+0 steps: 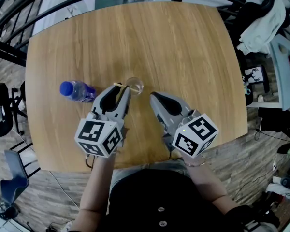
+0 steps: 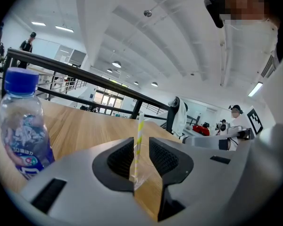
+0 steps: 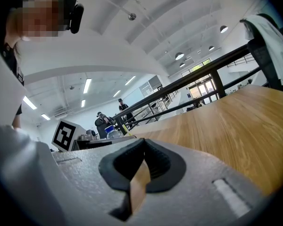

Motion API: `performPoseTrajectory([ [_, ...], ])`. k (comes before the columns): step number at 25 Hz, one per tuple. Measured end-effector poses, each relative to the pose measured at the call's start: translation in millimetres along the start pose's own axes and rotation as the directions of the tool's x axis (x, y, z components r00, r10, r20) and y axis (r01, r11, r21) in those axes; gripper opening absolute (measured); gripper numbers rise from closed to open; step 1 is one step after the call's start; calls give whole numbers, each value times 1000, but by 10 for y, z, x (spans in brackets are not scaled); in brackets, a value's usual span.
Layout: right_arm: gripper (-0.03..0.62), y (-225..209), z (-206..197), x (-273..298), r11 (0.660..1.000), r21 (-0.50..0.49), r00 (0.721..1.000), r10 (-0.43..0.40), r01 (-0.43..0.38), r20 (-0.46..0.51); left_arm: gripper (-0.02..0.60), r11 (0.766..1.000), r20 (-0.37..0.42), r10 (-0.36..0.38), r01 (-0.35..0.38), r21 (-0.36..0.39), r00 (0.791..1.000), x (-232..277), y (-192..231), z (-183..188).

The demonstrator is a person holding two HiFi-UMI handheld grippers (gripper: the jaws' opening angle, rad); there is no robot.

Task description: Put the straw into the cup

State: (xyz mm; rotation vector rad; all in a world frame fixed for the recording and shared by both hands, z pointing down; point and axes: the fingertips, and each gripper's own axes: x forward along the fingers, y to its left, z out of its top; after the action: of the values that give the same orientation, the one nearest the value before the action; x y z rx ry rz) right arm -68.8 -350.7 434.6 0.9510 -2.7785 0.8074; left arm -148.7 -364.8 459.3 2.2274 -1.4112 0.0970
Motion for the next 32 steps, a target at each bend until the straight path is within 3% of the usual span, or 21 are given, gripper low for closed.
performPoseTrajectory([
  [13, -2, 231, 189, -202, 999, -43, 998, 20, -17, 59, 160, 1000, 62, 17, -16, -16, 998, -350, -167, 171],
  [27, -2, 823, 395, -571, 990, -131, 988, 76, -58, 132, 158, 998, 172, -62, 60, 18, 983, -1001, -632, 361],
  [32, -2, 988, 438, -648, 985, -153, 985, 98, -76, 142, 106, 998, 230, -67, 61, 33, 971, -1231, -698, 521],
])
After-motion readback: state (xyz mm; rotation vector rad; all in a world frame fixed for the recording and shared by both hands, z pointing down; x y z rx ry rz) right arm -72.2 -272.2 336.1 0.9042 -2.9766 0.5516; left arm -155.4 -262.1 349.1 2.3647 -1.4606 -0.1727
